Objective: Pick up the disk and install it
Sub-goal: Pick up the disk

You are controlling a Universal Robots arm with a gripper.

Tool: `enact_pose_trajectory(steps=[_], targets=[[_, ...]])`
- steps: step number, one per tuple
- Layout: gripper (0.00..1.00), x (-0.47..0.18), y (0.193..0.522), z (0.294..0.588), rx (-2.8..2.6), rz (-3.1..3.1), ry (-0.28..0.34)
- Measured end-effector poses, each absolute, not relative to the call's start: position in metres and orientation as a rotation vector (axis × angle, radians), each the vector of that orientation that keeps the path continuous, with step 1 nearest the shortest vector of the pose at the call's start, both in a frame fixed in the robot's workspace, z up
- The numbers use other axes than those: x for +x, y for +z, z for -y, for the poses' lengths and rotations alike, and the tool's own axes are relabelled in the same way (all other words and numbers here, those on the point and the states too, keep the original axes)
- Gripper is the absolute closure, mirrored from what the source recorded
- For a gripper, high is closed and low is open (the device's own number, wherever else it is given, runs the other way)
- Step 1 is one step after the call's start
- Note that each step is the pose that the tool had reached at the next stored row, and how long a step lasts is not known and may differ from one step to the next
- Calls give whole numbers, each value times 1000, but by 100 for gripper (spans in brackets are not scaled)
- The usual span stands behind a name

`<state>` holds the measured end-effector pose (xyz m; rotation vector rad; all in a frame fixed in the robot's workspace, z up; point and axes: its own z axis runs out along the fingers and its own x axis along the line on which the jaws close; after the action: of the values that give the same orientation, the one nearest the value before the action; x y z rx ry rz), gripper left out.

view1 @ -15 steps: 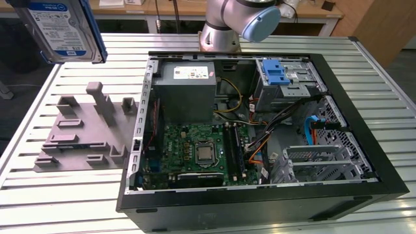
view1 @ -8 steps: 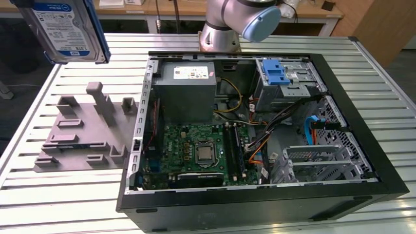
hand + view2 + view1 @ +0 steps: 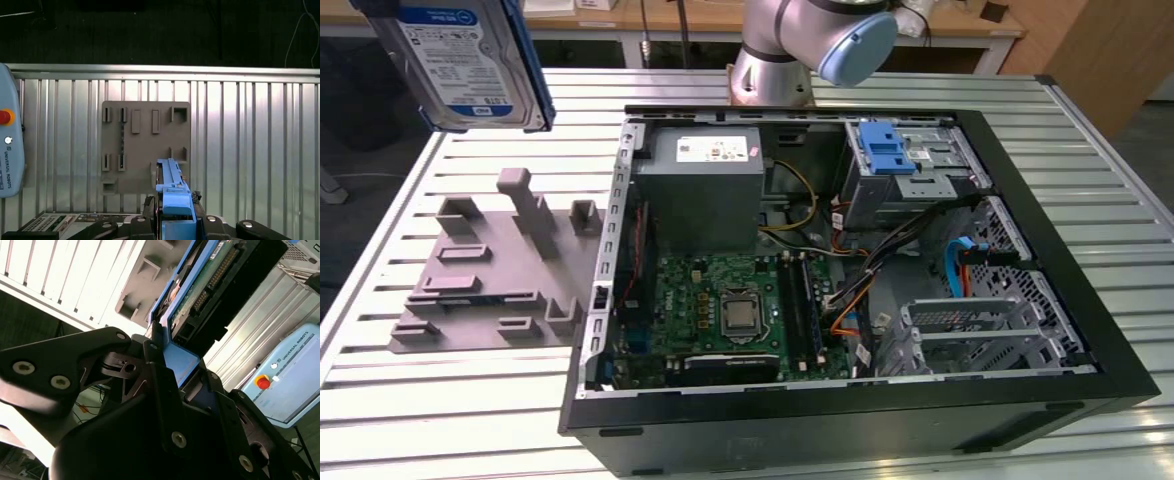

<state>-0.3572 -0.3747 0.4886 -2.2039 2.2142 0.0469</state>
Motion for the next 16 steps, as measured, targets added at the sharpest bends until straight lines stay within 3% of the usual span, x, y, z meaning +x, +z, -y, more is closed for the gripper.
enact_pose_trajectory(steps=[16], targets=[[64,-339,488,388,-2204,-2214,47]])
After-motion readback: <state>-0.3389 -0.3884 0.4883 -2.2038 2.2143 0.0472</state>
